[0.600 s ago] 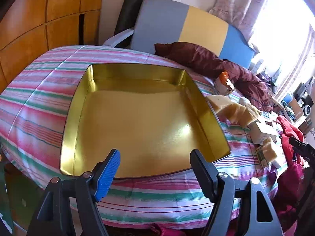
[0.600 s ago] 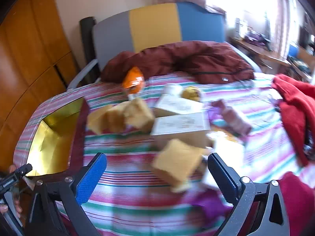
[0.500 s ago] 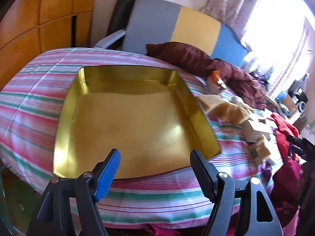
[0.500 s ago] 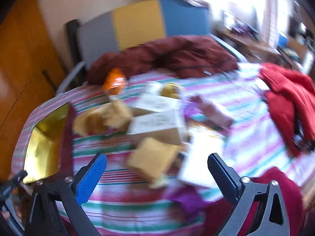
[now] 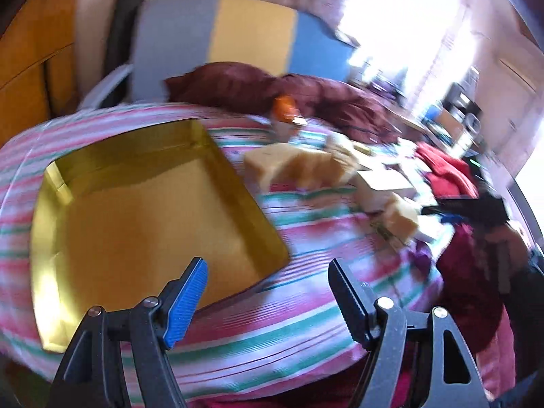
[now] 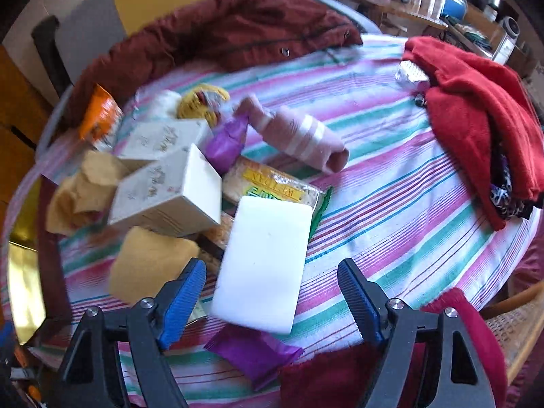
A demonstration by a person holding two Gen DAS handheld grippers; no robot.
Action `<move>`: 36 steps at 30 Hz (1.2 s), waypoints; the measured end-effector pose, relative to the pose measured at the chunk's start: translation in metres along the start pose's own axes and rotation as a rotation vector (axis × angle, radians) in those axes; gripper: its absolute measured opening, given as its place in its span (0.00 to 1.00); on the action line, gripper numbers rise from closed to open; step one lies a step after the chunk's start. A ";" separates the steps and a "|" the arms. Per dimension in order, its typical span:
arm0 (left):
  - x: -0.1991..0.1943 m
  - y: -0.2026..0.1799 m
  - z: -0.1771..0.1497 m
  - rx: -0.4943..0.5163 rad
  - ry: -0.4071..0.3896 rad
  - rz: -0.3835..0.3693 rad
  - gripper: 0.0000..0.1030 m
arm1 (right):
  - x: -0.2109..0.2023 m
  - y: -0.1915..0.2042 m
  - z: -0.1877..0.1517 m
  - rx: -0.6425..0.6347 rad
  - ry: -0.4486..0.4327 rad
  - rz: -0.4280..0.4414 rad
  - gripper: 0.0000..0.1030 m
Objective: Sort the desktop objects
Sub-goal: 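Reach the right gripper toward the white eraser block, then grasp the white eraser block with the right gripper while the left grasps a yellow sponge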
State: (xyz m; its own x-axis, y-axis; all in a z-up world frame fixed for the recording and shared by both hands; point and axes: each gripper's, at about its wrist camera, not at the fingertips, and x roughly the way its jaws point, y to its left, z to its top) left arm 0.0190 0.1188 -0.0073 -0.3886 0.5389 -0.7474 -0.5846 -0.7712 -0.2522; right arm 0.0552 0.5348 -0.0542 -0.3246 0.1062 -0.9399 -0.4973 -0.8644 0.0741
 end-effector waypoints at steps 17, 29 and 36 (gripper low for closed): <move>0.078 -0.134 0.024 0.324 0.122 -0.232 0.73 | 0.028 -0.012 -0.002 0.010 0.066 0.006 0.39; 0.133 -0.185 0.040 0.408 0.174 -0.255 0.73 | 0.006 -0.025 0.001 0.094 -0.002 0.080 0.35; 0.174 -0.196 0.047 0.386 0.233 -0.246 0.69 | -0.007 -0.026 -0.001 0.062 -0.071 0.079 0.23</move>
State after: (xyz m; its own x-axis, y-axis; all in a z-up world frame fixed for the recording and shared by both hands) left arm 0.0323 0.3798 -0.0590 -0.0634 0.5646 -0.8229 -0.8763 -0.4261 -0.2249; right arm 0.0718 0.5561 -0.0500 -0.4202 0.0752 -0.9043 -0.5160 -0.8395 0.1700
